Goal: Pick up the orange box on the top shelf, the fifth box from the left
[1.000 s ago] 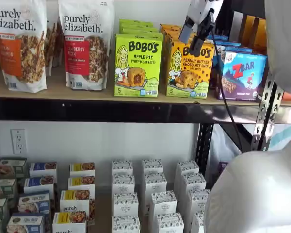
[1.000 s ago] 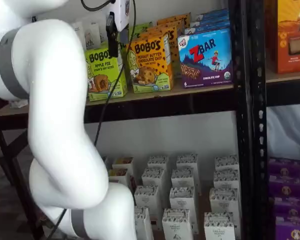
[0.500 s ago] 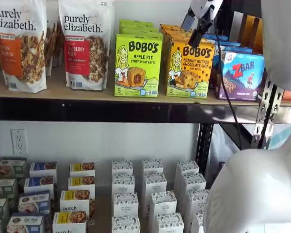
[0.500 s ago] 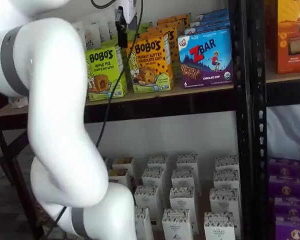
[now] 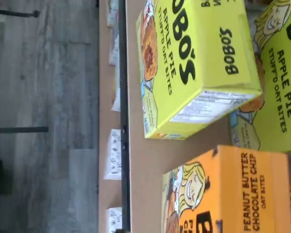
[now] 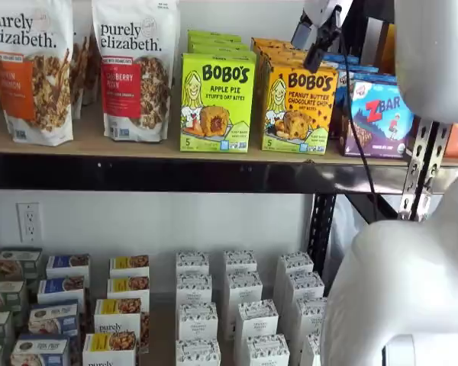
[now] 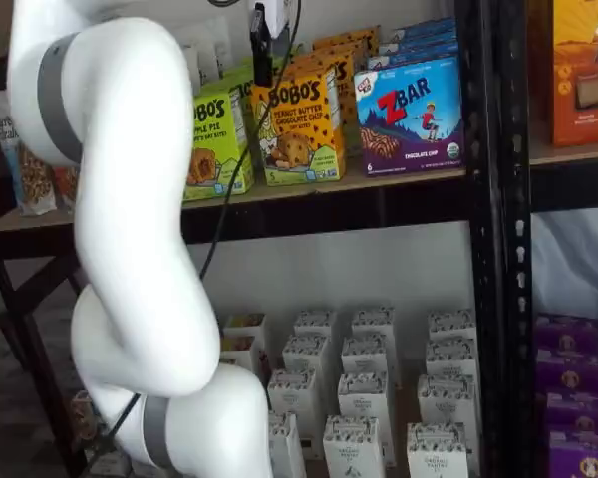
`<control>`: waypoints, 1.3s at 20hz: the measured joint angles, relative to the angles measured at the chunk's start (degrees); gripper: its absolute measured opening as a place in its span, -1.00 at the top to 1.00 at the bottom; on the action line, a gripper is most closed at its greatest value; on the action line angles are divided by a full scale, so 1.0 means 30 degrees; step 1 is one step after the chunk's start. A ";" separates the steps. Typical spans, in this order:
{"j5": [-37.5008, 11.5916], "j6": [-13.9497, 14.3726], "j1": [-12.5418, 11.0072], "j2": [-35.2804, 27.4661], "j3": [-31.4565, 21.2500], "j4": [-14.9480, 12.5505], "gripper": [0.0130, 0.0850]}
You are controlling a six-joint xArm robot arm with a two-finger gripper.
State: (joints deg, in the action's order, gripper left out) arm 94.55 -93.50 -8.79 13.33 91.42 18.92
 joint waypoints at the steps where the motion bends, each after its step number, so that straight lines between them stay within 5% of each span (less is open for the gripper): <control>1: 0.0262 -0.0079 -0.0113 -0.0241 0.0296 0.0052 -1.00; 8: 0.0555 -0.0559 -0.0607 -0.1042 0.1066 0.0118 -1.00; 26: -0.0798 -0.0879 -0.0186 -0.1172 -0.0104 -0.1284 -1.00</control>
State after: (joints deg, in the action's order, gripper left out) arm 92.16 -96.14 -9.35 9.82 91.11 15.07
